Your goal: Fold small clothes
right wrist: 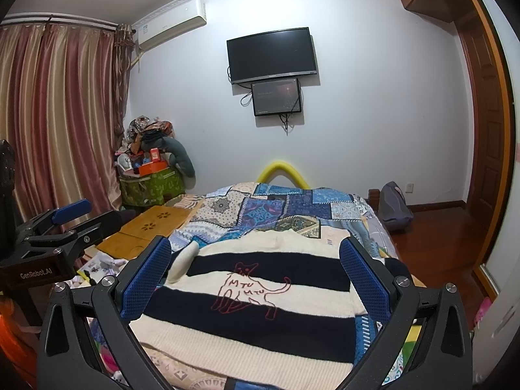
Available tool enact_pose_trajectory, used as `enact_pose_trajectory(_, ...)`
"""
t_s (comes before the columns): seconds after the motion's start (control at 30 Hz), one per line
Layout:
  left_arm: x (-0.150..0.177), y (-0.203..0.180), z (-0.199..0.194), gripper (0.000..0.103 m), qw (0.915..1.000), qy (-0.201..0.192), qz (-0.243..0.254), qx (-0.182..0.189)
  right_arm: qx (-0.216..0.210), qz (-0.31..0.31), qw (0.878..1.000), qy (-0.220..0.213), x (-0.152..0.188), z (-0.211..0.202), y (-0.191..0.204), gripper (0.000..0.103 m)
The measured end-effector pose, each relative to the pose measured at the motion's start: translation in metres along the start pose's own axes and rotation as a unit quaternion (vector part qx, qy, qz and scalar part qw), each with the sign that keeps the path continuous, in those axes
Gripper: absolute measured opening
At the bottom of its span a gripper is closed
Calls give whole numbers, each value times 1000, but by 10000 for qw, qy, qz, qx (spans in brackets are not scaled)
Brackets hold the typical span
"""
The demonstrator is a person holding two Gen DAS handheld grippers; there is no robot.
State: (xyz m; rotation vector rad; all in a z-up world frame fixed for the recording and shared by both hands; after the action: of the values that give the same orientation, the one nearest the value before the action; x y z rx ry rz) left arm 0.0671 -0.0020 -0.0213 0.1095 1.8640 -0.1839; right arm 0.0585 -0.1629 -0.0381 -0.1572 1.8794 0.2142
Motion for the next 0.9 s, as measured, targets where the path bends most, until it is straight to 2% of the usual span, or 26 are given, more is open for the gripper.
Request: enact_pose_trajectory(0.9, 0, -3, 0, 103, 10000, -47, 24, 74, 11, -37, 10000, -19, 0, 3, -4, 103)
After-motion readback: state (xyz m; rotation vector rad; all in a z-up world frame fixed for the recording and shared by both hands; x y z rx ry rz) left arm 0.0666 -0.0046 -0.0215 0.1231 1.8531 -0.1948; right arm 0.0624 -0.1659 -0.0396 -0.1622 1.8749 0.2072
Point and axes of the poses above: each gripper's, at about its wrist camera, not at the fingertips, and z roughly the way its jaws point, y to its left, x to its underside, the point moved 6 cm from there along z, roughly the way its jaws point, and after that the axes turned 10 degrees about x, right-handed, at the moved point
